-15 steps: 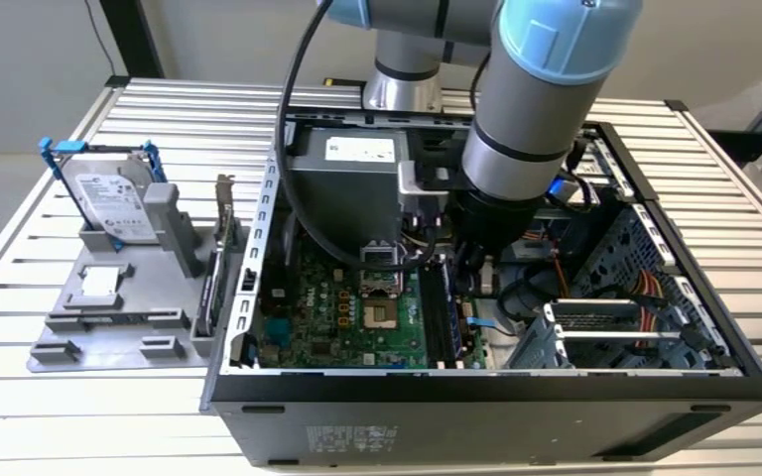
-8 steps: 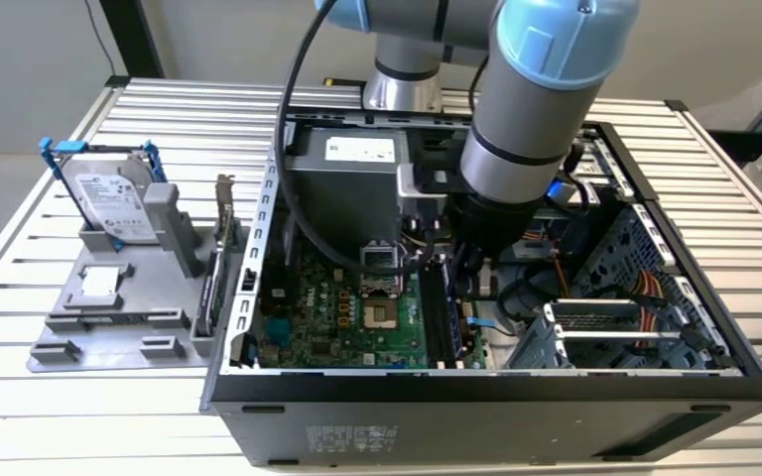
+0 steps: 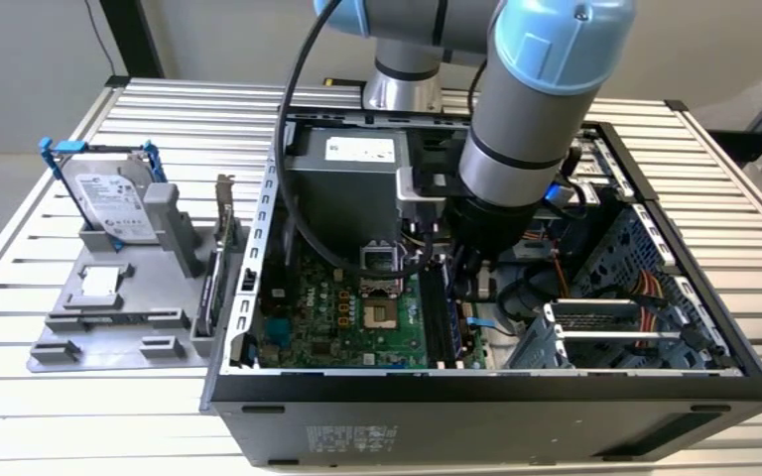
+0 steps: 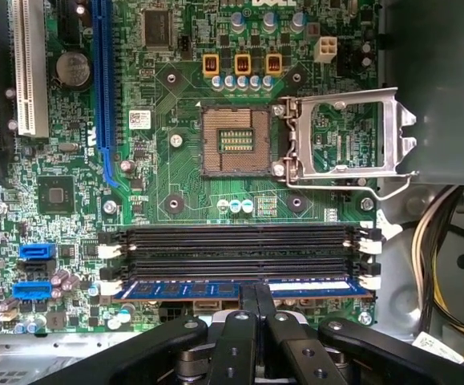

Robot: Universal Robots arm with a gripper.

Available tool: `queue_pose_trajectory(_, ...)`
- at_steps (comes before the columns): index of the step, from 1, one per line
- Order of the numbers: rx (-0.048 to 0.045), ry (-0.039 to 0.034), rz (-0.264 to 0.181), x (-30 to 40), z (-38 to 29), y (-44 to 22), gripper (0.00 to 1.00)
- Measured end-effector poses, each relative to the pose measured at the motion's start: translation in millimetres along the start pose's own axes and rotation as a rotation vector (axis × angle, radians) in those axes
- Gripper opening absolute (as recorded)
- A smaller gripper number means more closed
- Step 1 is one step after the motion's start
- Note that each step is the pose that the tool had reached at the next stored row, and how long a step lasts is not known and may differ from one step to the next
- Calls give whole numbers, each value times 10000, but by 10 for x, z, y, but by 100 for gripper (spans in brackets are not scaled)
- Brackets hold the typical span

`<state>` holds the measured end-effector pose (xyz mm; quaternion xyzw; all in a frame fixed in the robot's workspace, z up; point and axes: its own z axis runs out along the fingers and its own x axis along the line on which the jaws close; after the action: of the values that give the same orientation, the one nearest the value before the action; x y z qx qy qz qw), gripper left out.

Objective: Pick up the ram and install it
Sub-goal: 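Press down the ram until it locks into place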

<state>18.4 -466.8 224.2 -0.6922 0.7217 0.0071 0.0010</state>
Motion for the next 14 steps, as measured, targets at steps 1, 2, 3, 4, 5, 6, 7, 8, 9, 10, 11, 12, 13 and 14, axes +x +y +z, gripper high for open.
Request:
queue_pose_trajectory(1, 0, 2, 0, 0, 5, 0, 0)
queue_pose_trajectory(2, 0, 2, 0, 0, 11, 0, 0)
queue_pose_trajectory(3, 0, 1, 0, 0, 18, 0, 0)
queue_pose_trajectory(4, 0, 0, -1, 0, 23, 0, 0)
queue_pose_trajectory(5, 1, -1, 0, 0, 30, 0, 0)
queue_pose_trajectory(6, 1, -5, 0, 0, 37, 0, 0)
queue_pose_trajectory(7, 0, -1, 0, 1, 42, 0, 0)
queue_pose_trajectory(8, 0, 2, 0, 1, 46, 0, 0)
queue_pose_trajectory(9, 0, 2, 0, 1, 46, 0, 0)
queue_pose_trajectory(10, 0, 1, 0, 1, 47, 0, 0)
queue_pose_trajectory(11, 0, -1, 0, 1, 48, -1, 0)
queue_pose_trajectory(12, 1, -3, 0, 0, 50, -1, 0)
queue_pose_trajectory(13, 1, -3, 0, 0, 50, 0, 0)
queue_pose_trajectory(14, 1, -2, 0, 0, 50, -1, 0)
